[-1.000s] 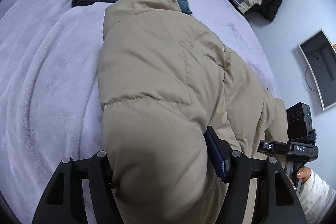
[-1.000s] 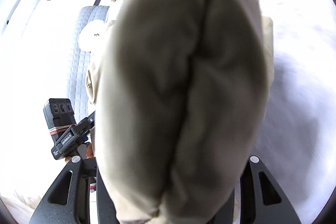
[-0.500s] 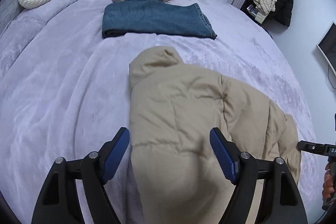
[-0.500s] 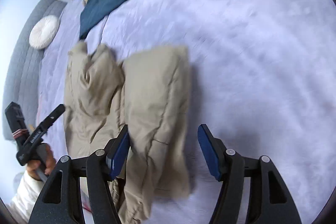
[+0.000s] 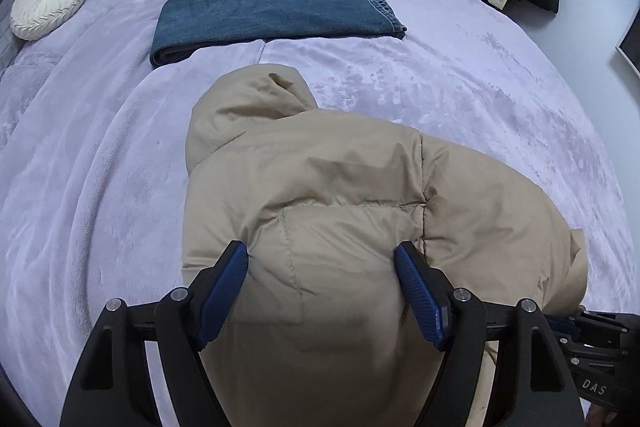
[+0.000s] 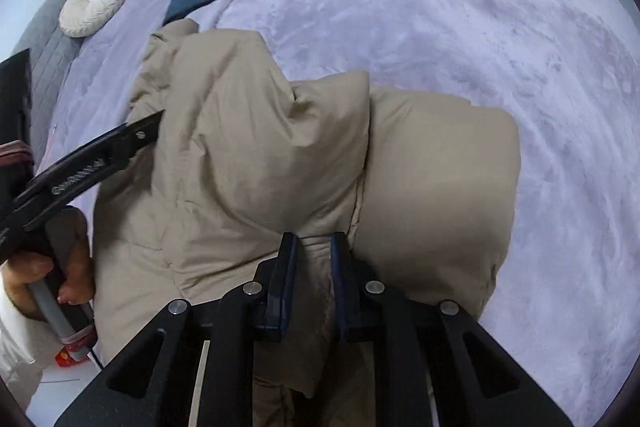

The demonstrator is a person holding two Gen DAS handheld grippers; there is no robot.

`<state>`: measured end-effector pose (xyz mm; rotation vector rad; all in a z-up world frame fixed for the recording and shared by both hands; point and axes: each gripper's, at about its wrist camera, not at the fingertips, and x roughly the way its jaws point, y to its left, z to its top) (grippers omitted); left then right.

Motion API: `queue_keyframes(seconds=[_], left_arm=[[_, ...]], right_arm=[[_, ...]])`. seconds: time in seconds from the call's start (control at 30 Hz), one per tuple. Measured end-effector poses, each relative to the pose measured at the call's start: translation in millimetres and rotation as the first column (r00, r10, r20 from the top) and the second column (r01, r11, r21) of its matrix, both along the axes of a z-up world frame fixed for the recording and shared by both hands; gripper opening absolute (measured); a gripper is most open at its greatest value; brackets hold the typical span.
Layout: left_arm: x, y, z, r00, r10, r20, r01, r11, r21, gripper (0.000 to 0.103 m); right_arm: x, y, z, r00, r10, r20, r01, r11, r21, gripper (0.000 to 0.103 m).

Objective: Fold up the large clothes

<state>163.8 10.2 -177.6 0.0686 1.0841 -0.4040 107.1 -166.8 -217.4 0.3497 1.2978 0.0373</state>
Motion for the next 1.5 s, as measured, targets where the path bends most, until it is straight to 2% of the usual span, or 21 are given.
queue_keyframes(seconds=[0.1, 0.23, 0.47, 0.73, 0.77, 0.8, 0.93, 1.03, 1.13, 1.17, 1.27, 1.4, 1.5], left_arm=[[0.0, -0.7, 0.5, 1.0, 0.002, -0.003, -0.002, 1.0, 0.01, 0.077], [-4.9, 5.1, 13.2, 1.0, 0.004, -0.023, -0.004, 1.0, 0.03, 0.077], [-32.6, 35.6, 37.4, 0.999, 0.031, -0.042, -0.029, 0.998, 0.051, 0.077], [-74.0, 52.5, 43.0, 0.995, 0.018, -0.098, -0.008, 0.994, 0.106, 0.077], [-79.5, 54.2, 43.9, 0.994, 0.016, -0.105, -0.004, 0.994, 0.109, 0.085], [-83.7, 55.9, 45.1, 0.994, 0.016, -0.105, -0.004, 0.994, 0.107, 0.087], [-97.9, 62.2, 47.9, 0.993, 0.029, -0.117, -0.016, 0.994, 0.107, 0.087], [-104.6, 66.6, 47.5, 0.99, 0.038, -0.139, -0.023, 0.994, 0.108, 0.087], [-110.6, 71.2, 51.0, 0.988, 0.043, -0.145, -0.028, 0.994, 0.106, 0.088], [-112.2, 72.6, 52.6, 0.988, 0.046, -0.145, -0.03, 0.993, 0.11, 0.1], [-117.2, 77.8, 58.6, 0.989, 0.053, -0.138, -0.037, 0.992, 0.117, 0.103], [-123.5, 84.4, 64.9, 0.989, 0.061, -0.134, -0.045, 0.991, 0.123, 0.103], [-127.8, 87.5, 70.9, 0.989, 0.061, -0.135, -0.045, 0.992, 0.121, 0.103]], right_arm=[[-2.7, -14.6, -12.6, 1.0, -0.03, -0.003, 0.03, 0.999, 0.045, 0.016], [0.5, -14.9, -14.0, 1.0, -0.022, -0.011, 0.022, 0.999, 0.036, 0.017], [-11.1, -14.8, 10.1, 1.0, -0.015, -0.025, 0.016, 0.999, 0.037, 0.02], [-43.1, -6.2, 53.4, 1.0, -0.002, 0.001, 0.002, 1.0, 0.03, 0.021], [-47.9, -4.8, 58.3, 1.0, -0.005, 0.006, 0.005, 1.0, 0.028, 0.021], [-53.7, -2.8, 64.0, 1.0, -0.008, 0.014, 0.008, 1.0, 0.03, 0.021], [-74.3, 8.0, 79.1, 0.999, -0.004, 0.034, 0.003, 0.999, 0.038, 0.021], [-85.9, 22.2, 75.0, 0.999, 0.031, 0.012, -0.031, 0.999, 0.035, 0.021], [-92.9, 31.1, 55.1, 0.997, 0.048, -0.053, -0.049, 0.999, -0.015, 0.021], [-93.9, 30.3, 47.2, 0.996, 0.043, -0.079, -0.045, 0.999, -0.018, 0.021], [-96.2, 21.3, 31.5, 0.99, -0.01, -0.141, 0.011, 1.0, 0.012, 0.021], [-96.4, 22.2, 44.6, 0.992, -0.004, -0.124, 0.004, 1.0, 0.0, 0.021], [-97.7, 24.3, 55.7, 0.994, -0.005, -0.111, 0.004, 1.0, -0.004, 0.027]])
